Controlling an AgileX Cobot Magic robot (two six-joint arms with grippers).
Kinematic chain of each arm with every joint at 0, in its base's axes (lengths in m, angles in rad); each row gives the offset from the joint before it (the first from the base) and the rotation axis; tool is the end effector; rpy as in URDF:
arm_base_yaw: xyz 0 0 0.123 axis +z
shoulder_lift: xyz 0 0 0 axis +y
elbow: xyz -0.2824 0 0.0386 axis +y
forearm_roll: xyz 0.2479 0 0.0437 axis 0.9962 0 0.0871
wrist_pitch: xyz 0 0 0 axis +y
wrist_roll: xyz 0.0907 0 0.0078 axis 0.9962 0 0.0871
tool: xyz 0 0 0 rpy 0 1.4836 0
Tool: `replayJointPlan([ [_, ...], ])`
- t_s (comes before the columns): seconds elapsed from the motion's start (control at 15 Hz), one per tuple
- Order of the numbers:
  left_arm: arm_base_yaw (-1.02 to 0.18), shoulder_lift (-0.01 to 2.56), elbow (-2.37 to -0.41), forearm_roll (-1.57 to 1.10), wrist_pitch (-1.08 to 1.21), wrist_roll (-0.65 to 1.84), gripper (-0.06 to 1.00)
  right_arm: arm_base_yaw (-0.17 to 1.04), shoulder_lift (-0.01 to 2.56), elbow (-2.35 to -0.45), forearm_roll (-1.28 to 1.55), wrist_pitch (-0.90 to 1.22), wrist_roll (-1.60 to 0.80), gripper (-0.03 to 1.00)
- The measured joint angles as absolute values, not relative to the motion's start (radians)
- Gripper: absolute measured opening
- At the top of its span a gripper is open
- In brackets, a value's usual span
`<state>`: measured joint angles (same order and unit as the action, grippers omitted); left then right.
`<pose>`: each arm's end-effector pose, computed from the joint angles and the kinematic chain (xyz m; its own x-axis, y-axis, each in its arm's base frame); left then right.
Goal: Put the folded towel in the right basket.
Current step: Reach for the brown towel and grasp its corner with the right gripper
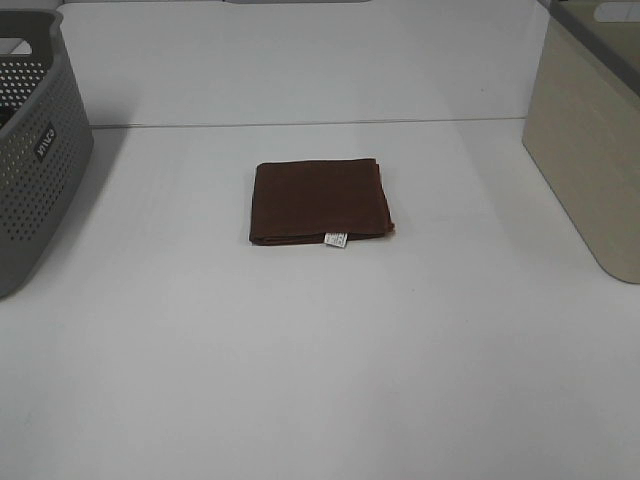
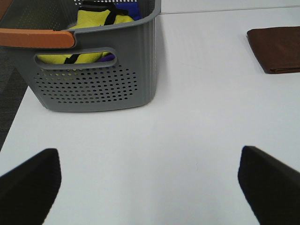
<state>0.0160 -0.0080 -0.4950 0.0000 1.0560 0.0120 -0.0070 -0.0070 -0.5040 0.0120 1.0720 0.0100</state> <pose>-0.0053 -0.0001 0.2761 -0.4492 0.0048 -0.8934 -0.0106 0.9999 0.0107 -0.0069 0.0010 0.2773 -0.4562 0.0189 -0.8897 0.0048 0.9998 0.0188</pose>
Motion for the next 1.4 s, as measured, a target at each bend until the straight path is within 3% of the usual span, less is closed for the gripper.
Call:
replayJointPlan([
  [1.4, 0.016, -0.008, -0.495, 0.0, 1.056, 0.012, 0.97, -0.007, -0.007, -0.504, 0.012, 1.072, 0.01, 0.76],
])
